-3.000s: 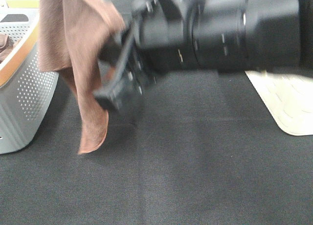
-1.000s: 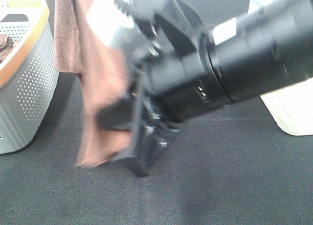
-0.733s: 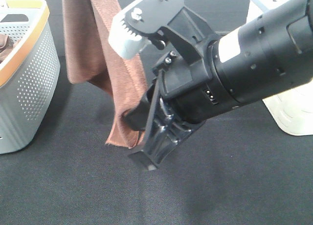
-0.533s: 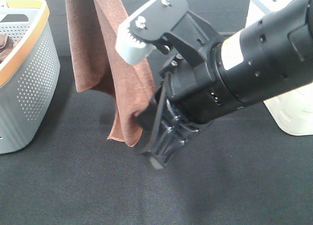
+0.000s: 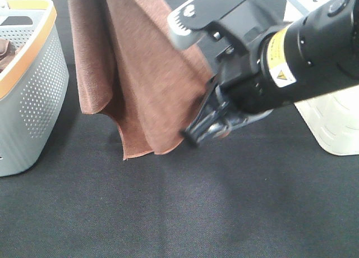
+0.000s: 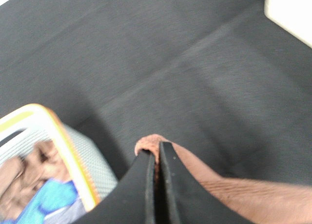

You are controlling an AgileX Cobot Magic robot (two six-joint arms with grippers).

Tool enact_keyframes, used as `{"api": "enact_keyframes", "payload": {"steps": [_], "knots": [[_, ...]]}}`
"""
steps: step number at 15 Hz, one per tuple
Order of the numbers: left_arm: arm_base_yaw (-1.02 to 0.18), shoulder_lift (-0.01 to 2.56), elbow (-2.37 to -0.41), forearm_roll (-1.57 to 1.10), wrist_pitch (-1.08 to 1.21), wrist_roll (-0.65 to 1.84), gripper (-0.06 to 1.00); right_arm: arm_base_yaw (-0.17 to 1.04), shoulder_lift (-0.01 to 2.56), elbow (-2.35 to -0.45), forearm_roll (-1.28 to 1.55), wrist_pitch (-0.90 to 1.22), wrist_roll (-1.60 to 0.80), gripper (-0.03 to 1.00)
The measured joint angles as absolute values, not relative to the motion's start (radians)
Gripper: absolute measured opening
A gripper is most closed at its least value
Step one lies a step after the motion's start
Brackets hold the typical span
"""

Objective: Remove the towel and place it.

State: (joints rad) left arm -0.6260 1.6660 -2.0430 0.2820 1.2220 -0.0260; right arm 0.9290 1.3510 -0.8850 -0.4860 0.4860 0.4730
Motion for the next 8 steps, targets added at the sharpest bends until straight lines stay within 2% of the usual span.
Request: {"api": "enact_keyframes", "payload": {"steps": [3, 8], "knots": [[-0.573, 1.667, -2.043, 0.275, 1.227, -0.026, 0.0, 0.929, 1.351, -0.921, -0.744, 0.543, 0.702, 0.0], [-0.485, 1.722, -2.043, 0.282, 1.227, -0.026, 0.0, 0.926, 1.352, -1.076, -1.192, 0.647, 0.873, 0.0]]}}
